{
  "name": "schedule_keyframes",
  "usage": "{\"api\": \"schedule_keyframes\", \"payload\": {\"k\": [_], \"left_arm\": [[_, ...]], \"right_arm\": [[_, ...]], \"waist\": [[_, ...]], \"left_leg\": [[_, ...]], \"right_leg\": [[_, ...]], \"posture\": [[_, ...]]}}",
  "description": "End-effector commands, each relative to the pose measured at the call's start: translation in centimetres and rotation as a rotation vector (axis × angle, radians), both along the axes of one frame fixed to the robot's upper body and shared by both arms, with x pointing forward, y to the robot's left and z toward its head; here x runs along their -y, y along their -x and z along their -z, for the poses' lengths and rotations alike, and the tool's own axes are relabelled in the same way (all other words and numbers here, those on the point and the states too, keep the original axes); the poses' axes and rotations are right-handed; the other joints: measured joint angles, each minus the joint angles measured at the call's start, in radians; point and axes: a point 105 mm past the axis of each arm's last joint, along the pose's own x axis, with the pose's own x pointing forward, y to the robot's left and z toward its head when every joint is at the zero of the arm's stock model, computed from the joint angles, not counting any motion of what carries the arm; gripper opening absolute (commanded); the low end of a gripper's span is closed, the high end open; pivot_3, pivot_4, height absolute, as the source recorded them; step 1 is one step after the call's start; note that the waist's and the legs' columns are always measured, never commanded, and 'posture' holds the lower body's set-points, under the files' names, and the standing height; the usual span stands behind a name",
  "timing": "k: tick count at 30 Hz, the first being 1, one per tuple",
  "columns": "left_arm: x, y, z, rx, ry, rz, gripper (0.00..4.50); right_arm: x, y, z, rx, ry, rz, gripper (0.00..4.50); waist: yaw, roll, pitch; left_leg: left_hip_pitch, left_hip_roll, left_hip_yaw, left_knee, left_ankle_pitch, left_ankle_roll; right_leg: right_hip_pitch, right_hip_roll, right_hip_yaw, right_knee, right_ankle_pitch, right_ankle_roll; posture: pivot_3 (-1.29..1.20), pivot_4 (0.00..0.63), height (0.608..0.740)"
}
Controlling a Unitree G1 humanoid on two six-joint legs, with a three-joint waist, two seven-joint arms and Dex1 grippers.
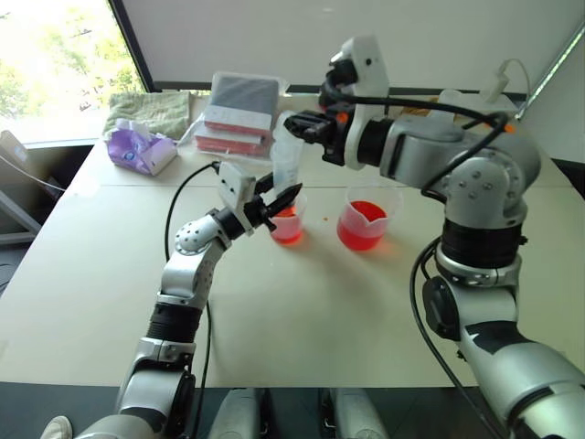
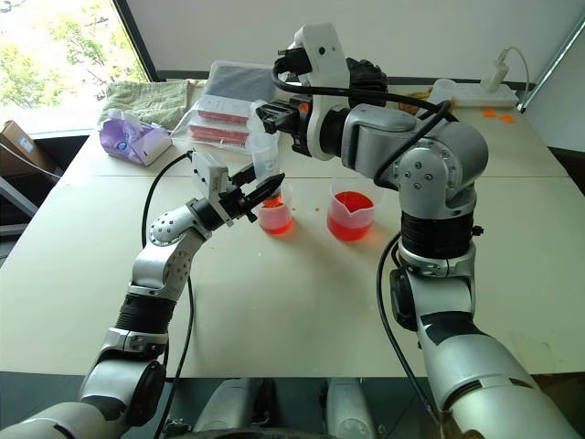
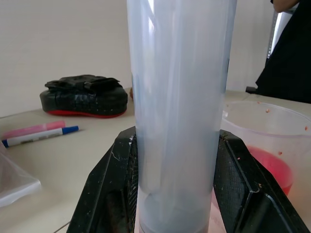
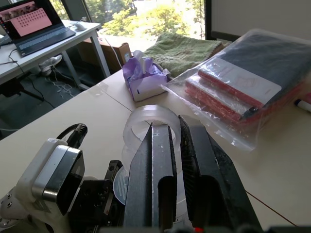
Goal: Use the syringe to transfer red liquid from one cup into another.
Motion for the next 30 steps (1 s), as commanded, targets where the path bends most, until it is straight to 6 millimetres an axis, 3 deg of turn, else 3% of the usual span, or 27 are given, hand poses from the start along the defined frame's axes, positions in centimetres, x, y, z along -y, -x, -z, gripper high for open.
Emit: {"api": "schedule_keyframes", "payload": {"k": [1,30], "left_arm": [[-0.4,0.3,-3.4,0.098,0.072,-0.013,1.58],[-0.6,-0.2,-4.7,0.076,0.091,0.007,1.58]], "right_arm": [[-3.0,1.8,1.4,-0.049,0.047,-0.178,0.05],[-3.7,1.8,4.2,-0.107,0.117,-0.222,0.05]], "waist": [[0.0,0.0,0.0],[-0.001,0.0,0.0]], "left_leg": [[0.0,0.0,0.0,0.0,0.0,0.0],[0.0,0.0,0.0,-0.001,0.0,-0.001]], "right_leg": [[0.0,0.0,0.0,0.0,0.0,0.0],[-0.001,-0.001,0.0,0.0,0.0,0.0]], "posture": [[0.0,0.15,0.74],[0.0,0.15,0.74]]}}
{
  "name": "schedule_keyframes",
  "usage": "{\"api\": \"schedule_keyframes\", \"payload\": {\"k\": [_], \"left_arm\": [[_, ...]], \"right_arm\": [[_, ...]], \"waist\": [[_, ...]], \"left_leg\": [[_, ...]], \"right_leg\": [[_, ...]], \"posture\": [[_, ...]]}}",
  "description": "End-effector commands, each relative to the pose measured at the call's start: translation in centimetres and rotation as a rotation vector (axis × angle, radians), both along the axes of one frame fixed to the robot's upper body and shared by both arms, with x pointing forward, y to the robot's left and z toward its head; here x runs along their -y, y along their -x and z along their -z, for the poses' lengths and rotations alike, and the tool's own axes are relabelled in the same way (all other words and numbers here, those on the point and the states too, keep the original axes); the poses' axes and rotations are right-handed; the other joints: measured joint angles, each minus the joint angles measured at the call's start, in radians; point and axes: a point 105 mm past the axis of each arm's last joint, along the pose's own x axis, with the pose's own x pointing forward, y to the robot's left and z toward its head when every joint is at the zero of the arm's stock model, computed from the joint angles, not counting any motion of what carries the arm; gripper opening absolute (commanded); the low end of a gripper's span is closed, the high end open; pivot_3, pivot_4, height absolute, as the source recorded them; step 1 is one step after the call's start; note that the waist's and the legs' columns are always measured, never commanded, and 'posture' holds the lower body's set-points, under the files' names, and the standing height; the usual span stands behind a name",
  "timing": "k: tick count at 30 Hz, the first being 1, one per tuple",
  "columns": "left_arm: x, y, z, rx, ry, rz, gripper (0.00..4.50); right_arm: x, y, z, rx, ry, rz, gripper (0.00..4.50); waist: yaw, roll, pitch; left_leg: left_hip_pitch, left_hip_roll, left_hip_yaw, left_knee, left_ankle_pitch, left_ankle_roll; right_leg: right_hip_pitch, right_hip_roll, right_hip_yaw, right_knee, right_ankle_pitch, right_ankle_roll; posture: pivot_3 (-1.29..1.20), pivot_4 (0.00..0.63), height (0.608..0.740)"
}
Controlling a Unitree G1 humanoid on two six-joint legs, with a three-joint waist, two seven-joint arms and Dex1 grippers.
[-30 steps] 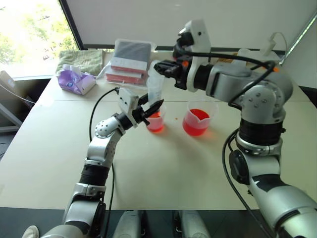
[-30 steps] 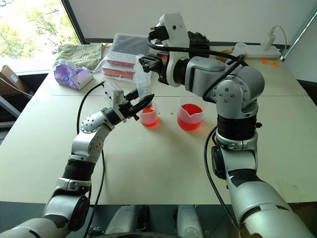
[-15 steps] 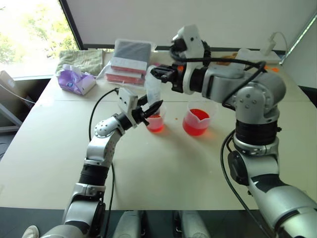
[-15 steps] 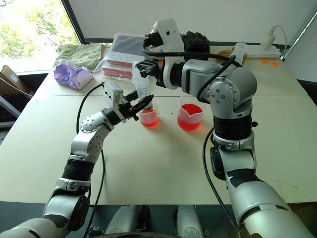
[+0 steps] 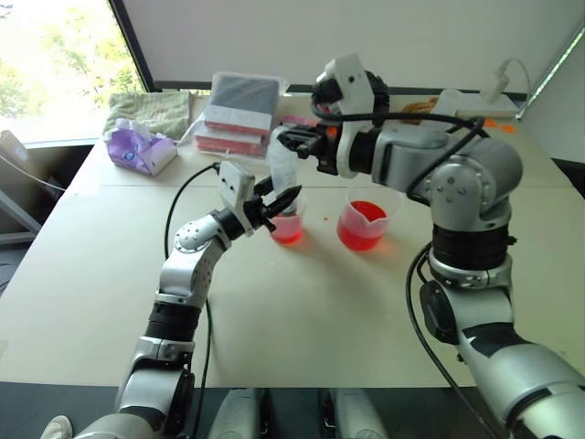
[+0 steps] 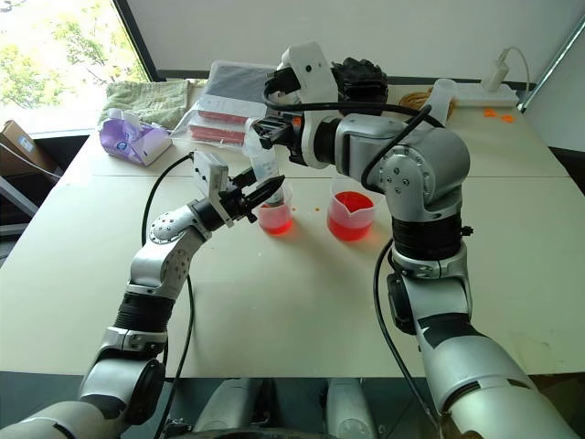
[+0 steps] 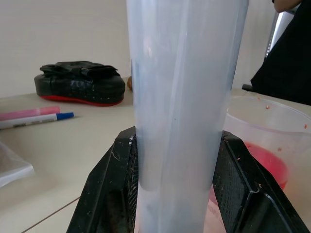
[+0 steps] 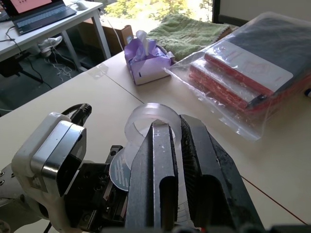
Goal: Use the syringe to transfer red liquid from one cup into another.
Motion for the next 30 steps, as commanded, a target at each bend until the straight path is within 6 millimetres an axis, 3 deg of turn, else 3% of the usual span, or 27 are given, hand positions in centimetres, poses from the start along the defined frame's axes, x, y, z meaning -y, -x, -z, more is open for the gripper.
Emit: {"api": "schedule_keyframes", "payload": {"k": [1,10,25,28,30], "left_arm": [[-0.5,0.0,-5.2,0.144,0.085,-0.009,1.58],[-0.7,0.0,-5.9,0.154,0.086,-0.008,1.58],[-1.0,0.6,-5.7,0.158,0.088,-0.015,1.58],[-1.2,0.7,-5.7,0.159,0.089,-0.019,1.58],[-1.3,0.7,-5.7,0.159,0.09,-0.022,1.58]], "right_arm": [[-3.0,2.1,2.6,-0.103,0.048,-0.186,0.05],[-3.0,2.1,3.3,-0.12,0.051,-0.184,0.05],[-2.5,1.8,1.9,-0.079,0.008,-0.181,0.05],[-2.3,1.8,1.8,-0.075,0.005,-0.18,1.02],[-2.2,1.7,1.8,-0.075,0.005,-0.175,2.02]], "waist": [[0.0,0.0,0.0],[0.0,0.0,0.0],[0.0,0.0,0.0],[-0.002,0.0,0.0],[-0.002,0.0,0.0]], "left_leg": [[0.0,0.0,0.0,0.0,0.0,0.0],[0.0,0.0,0.0,0.0,0.0,0.0],[0.0,0.0,0.0,0.0,0.0,0.0],[0.0,0.0,0.0,-0.001,0.0,0.0],[0.0,0.0,0.0,-0.001,0.0,0.0]], "right_leg": [[0.0,0.0,0.0,0.0,0.0,0.0],[0.0,0.0,0.0,0.0,0.0,0.0],[0.0,0.0,0.0,0.0,0.0,0.0],[0.0,0.0,0.0,0.0,0.0,0.0],[-0.001,0.0,0.0,0.0,0.0,0.0]], "posture": [[0.0,0.15,0.74],[0.0,0.15,0.74],[0.0,0.15,0.74],[0.0,0.15,0.74],[0.0,0.15,0.74]]}}
